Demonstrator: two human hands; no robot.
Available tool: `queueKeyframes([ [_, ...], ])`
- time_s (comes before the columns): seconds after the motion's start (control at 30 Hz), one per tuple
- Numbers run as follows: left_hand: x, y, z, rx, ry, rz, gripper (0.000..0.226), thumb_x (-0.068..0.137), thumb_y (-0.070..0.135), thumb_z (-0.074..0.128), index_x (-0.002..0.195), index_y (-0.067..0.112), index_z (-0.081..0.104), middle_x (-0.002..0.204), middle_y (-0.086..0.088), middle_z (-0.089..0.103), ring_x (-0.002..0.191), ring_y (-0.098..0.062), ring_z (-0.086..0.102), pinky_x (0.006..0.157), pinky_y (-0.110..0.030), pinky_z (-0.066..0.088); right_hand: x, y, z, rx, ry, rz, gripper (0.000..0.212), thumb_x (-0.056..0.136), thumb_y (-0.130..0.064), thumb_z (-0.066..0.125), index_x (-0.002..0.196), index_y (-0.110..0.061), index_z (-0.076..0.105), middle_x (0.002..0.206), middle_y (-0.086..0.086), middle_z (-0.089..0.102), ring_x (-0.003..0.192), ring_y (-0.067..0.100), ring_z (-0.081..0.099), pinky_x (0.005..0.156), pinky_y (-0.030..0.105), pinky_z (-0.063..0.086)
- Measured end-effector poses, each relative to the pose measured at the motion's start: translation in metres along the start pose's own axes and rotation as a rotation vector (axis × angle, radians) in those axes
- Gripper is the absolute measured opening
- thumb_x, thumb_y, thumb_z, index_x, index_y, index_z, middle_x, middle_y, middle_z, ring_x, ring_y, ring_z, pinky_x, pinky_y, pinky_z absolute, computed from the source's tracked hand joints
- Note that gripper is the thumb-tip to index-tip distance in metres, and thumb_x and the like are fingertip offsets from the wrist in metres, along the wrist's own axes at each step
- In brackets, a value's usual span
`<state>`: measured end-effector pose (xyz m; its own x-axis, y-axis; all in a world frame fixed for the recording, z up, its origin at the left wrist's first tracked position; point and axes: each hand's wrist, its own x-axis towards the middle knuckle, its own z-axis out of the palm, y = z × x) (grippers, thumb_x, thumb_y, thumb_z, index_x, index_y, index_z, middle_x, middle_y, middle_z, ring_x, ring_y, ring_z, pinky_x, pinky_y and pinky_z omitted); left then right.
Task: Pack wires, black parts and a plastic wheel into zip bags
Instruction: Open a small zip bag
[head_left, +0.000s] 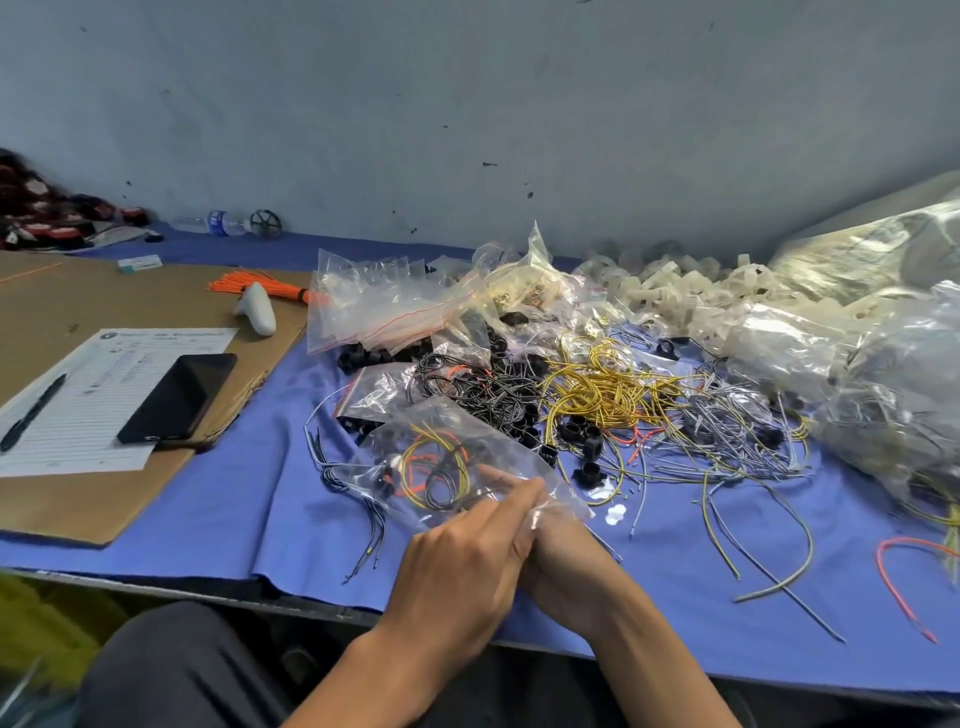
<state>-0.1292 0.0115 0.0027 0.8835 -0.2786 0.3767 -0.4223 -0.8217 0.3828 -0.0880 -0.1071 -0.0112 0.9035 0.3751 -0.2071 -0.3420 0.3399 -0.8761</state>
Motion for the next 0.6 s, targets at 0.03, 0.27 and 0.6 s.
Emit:
queueKeyframes([
  [0.03, 0.0, 0.002, 0.002, 0.001, 0.001, 0.007, 0.053, 0.1, 0.051, 0.017, 0.147, 0.041, 0.04, 0.109, 0.01, 0.065, 0.091, -0.023, 0.066, 0.062, -0.038, 0.052, -0.007, 0.001, -0.005, -0.033, 0.021, -0.016, 0.03, 0.098, 0.003, 0.035, 0.122, -0.001, 0.052, 0.102, 0.019, 0.061, 0.097, 0.029, 0.059, 0.08, 0.035, 0.049],
  [0.27, 0.003, -0.001, 0.011, -0.151, 0.105, -0.093, 0.05, 0.098, 0.055, 0.025, 0.139, 0.043, 0.05, 0.116, 0.01, 0.071, 0.097, -0.025, 0.067, 0.064, -0.036, 0.053, -0.047, -0.029, -0.063, -0.415, 0.302, -0.04, 0.03, 0.097, 0.001, 0.04, 0.105, -0.006, 0.069, 0.087, 0.009, 0.073, 0.071, 0.019, 0.065, 0.062, 0.033, 0.056],
  [0.6, 0.01, -0.01, 0.002, -0.287, 0.187, -0.171, 0.054, 0.095, 0.064, 0.02, 0.137, 0.047, 0.049, 0.108, 0.005, 0.073, 0.101, -0.025, 0.066, 0.074, -0.04, 0.051, -0.007, -0.1, -0.214, -1.586, 0.954, -0.096, 0.032, 0.088, -0.009, 0.053, 0.117, -0.015, 0.066, 0.12, 0.021, 0.06, 0.112, 0.04, 0.053, 0.096, 0.041, 0.041],
])
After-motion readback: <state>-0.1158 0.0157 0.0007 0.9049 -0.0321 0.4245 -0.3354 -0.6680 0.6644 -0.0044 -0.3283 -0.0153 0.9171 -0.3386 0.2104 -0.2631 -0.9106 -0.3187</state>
